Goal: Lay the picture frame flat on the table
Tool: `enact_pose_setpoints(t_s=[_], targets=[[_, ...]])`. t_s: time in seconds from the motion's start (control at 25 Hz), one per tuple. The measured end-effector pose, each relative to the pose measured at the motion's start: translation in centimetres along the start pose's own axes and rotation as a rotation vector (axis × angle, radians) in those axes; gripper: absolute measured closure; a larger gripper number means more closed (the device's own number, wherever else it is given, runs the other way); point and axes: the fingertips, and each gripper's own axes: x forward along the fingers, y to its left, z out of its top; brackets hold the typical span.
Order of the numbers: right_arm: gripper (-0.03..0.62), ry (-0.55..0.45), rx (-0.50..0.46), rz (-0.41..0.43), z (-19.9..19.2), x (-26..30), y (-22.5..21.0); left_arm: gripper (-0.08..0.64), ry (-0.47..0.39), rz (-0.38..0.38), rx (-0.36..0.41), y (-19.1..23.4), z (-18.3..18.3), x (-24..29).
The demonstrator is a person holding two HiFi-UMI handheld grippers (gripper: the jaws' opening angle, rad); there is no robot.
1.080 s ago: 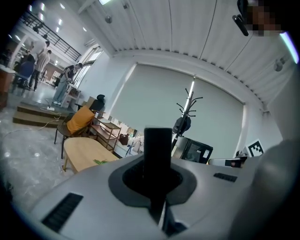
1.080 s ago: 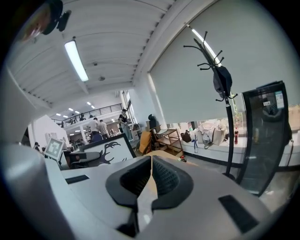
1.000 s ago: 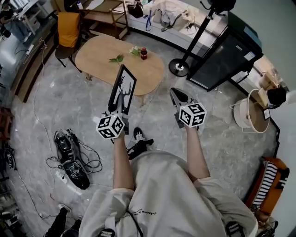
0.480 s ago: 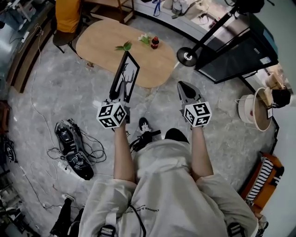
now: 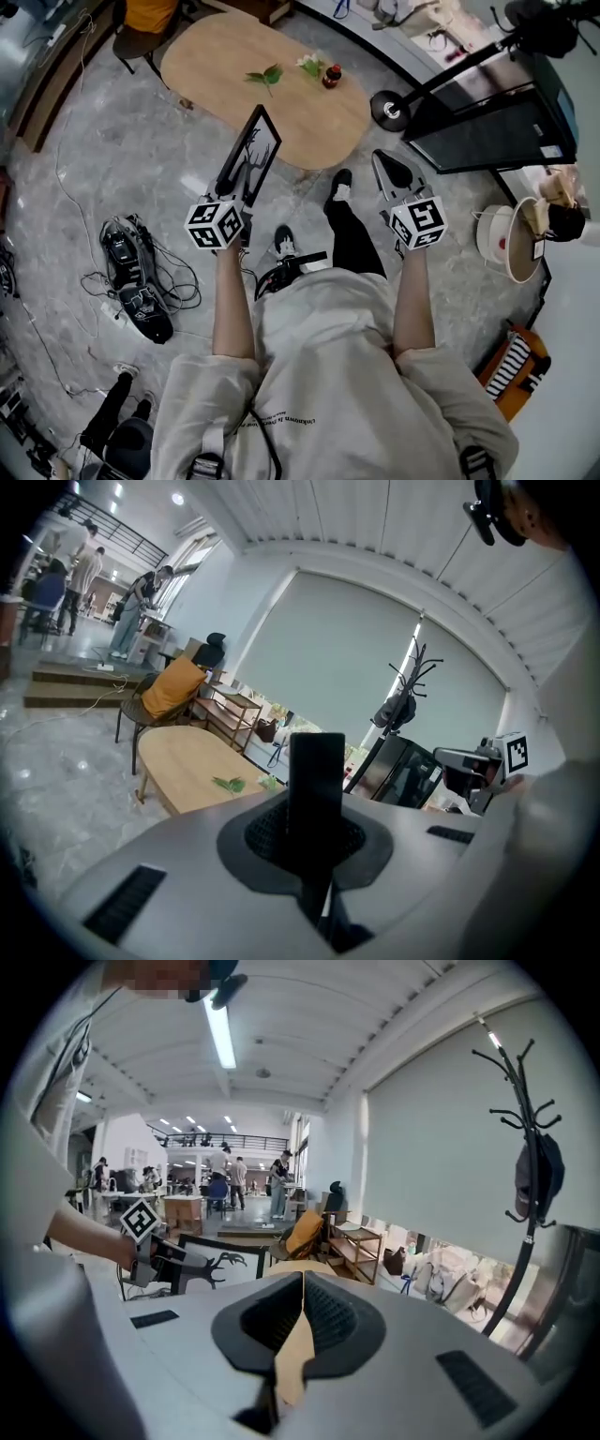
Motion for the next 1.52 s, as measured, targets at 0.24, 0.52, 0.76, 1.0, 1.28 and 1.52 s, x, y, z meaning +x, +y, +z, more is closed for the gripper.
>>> enact_pose_setpoints(t_s=[0.24,0.52,0.76,1.0,1.28,1.52], targets=[[0.557,-0.012,-0.089,0.069,2.2,6.2,-3.6,0.534,0.019,0.026,-0.023,0.4,-0.6,3.4],[0.557,0.033,-0.030,0.220,1.5,15.6,-8.8,0.534,0.042,0.060,-0.128,1.9,-0.6,10.6],[0.557,0.083,0.082,0.311,-1.2,20.7,-14.8,0.534,0.057,0.071,-0.292,1.9,-2.3,16.9],[0.555,0.148,0.096,0.412,-6.5,25.6,-18.8,0.534,0.184,0.066,-0.276,1.4,-5.4,23.1],[0.555,0.272,0.150,0.557,-17.3,31.3,-19.9,0.534,0.326,0.015,-0.296,1.1,-11.9,30.5],[0.554,0.395,0.201,0.702,-26.3,34.0,-17.4,0.534,0.313,-0.012,-0.352,2.3,-15.7,35.4]])
